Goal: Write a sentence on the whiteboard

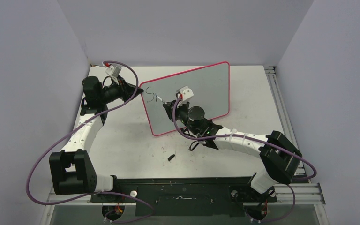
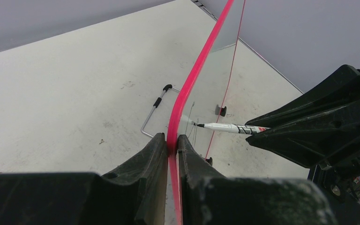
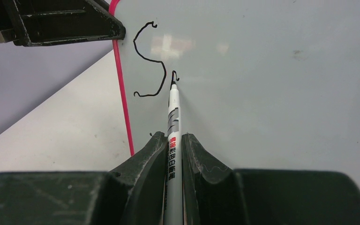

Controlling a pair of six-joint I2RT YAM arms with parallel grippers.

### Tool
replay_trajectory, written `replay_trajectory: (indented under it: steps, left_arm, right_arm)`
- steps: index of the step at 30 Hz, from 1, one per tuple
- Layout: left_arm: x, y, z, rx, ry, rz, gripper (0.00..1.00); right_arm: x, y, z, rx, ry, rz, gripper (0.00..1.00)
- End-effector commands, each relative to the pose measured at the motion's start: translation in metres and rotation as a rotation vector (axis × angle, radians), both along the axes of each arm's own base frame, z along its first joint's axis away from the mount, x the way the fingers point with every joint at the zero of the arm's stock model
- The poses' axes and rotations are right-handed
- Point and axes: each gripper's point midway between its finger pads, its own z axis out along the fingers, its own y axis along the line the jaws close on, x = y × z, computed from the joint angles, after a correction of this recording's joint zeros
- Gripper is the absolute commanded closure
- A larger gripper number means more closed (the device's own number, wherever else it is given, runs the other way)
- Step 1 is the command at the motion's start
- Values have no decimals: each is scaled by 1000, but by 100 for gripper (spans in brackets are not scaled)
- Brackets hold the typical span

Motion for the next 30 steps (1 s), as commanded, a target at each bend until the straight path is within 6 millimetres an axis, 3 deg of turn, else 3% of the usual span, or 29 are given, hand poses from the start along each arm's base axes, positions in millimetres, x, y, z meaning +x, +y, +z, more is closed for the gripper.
replay_trajectory:
  steps: [1, 10, 30]
  left_arm:
    - [-6, 0, 10, 10, -40, -14, 100]
    - [-7, 0, 11, 11, -44, -16, 100]
    - [-7, 0, 10, 11, -40, -13, 100]
  right_arm:
    - [9, 2, 40, 82, -84, -31, 95]
    - [9, -10, 35, 65, -76, -69, 95]
    - [-6, -18, -10, 17, 16, -54, 95]
